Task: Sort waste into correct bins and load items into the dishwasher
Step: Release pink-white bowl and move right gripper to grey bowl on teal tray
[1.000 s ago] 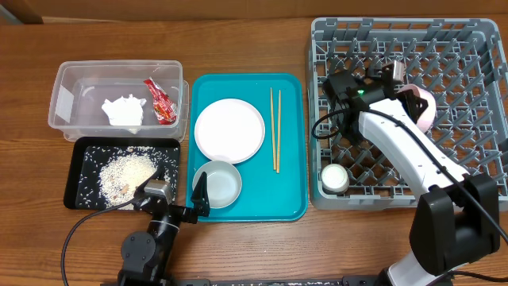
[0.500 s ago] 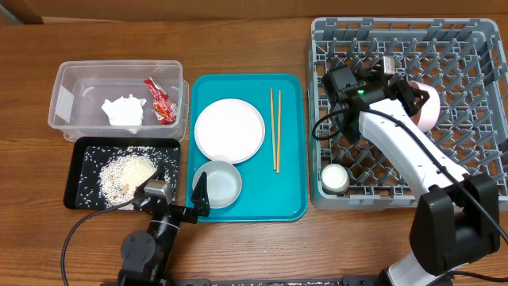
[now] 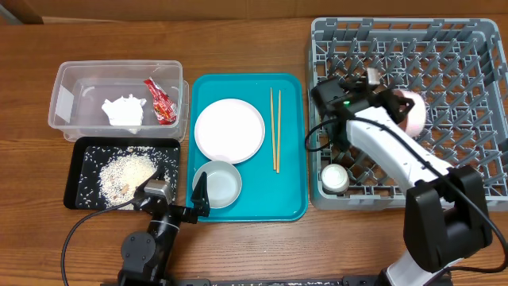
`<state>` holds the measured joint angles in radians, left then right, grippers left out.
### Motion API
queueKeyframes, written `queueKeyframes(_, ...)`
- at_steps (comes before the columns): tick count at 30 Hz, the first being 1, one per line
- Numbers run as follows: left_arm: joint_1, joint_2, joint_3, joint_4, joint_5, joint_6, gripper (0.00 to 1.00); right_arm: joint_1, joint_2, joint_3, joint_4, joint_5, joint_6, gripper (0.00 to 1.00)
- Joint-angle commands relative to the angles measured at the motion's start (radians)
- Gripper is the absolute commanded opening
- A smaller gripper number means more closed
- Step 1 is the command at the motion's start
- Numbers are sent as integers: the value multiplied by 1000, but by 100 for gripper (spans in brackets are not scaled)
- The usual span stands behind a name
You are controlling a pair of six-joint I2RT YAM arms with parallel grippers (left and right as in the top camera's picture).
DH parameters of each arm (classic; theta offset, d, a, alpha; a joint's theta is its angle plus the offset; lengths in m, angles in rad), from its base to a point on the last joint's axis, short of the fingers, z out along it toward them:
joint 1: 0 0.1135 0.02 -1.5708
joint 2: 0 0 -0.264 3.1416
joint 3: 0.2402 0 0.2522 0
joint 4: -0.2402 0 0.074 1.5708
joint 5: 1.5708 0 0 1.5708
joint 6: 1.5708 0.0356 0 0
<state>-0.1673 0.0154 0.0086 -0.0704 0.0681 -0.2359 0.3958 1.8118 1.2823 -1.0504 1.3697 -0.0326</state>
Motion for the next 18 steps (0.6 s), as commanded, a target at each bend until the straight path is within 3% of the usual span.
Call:
queueKeyframes(1,11,-10,-4,-1,7,-11,100,21,31,-16,-2,-63,-2,15)
queueKeyframes(3,11,-10,-4,-1,7,-11,100,33,32,-15,-2,-63,-2,43)
queueKeyframes(4,11,-10,-4,-1,7,-11,100,41,32,-15,-3,-63,-2,46)
queueKeyframes(6,11,-10,-4,-1,7,-11,100,62,31,-12,-22,-62,10,47)
queueKeyframes(10,11,-10,-4,-1,7,-11,100,116,2,51,-109,-127,267,53)
queueKeyframes(13,11,-10,-4,-1,7,-11,100,148,-40,138,-162,-329,391,55)
queueKeyframes(18,11,-10,-4,-1,7,-11,100,215,-124,274,-168,-792,407,54)
